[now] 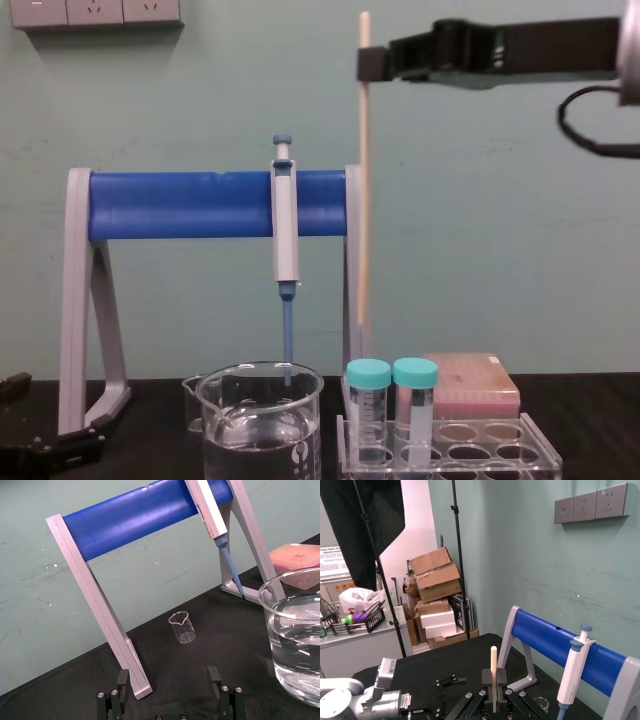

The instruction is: Hold the thermometer with one hand and immerse one end into the beaker, then reinsert it into the test tube rack.

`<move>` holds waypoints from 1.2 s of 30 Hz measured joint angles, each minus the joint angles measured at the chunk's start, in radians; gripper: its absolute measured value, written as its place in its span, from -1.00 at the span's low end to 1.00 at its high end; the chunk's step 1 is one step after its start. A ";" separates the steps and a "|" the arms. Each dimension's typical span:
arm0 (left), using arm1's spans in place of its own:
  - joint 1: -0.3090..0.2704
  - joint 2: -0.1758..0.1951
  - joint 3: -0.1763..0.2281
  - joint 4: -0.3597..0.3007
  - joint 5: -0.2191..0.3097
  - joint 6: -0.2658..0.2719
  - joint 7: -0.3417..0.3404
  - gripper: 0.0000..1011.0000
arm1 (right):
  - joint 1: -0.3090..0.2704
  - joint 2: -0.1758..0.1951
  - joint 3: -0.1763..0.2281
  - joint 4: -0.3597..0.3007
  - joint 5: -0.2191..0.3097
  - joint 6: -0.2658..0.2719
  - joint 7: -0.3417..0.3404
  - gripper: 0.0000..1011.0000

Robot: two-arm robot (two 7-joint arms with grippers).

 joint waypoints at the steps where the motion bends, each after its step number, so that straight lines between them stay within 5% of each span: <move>1: 0.000 0.000 0.000 0.000 0.000 0.000 0.000 0.99 | 0.004 -0.005 -0.006 0.006 -0.004 -0.003 -0.003 -0.89; 20: 0.000 0.000 0.000 0.000 0.000 0.000 0.000 0.99 | 0.076 -0.174 -0.105 0.226 -0.132 -0.116 0.006 -0.89; 36: 0.000 0.000 0.000 0.000 0.000 0.000 0.000 0.99 | 0.073 -0.258 -0.112 0.356 -0.196 -0.197 0.048 -0.89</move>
